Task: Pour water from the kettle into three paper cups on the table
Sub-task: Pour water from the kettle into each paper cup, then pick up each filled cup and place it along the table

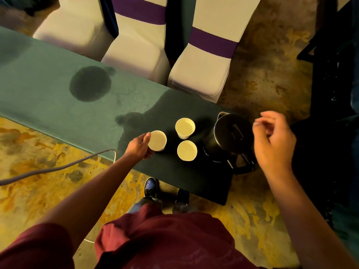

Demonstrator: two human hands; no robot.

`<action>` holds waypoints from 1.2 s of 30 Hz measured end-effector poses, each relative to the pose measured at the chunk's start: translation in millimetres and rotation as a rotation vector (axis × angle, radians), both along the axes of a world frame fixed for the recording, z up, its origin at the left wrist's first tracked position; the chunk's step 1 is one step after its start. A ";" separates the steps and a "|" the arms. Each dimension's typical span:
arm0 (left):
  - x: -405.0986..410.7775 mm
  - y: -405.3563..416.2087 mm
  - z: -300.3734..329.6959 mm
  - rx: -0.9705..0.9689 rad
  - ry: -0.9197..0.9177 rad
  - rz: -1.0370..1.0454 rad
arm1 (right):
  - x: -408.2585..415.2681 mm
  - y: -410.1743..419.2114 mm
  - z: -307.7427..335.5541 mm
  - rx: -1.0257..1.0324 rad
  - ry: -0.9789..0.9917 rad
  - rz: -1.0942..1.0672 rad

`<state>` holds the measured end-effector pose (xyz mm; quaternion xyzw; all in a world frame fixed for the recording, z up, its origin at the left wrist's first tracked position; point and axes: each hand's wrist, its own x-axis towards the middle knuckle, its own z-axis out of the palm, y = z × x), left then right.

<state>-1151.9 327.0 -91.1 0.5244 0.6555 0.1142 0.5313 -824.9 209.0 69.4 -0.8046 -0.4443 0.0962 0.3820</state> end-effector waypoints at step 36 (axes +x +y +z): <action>-47.7 15.3 -45.9 -0.241 -0.255 -0.180 | -244.2 74.4 -185.8 -0.106 0.798 0.010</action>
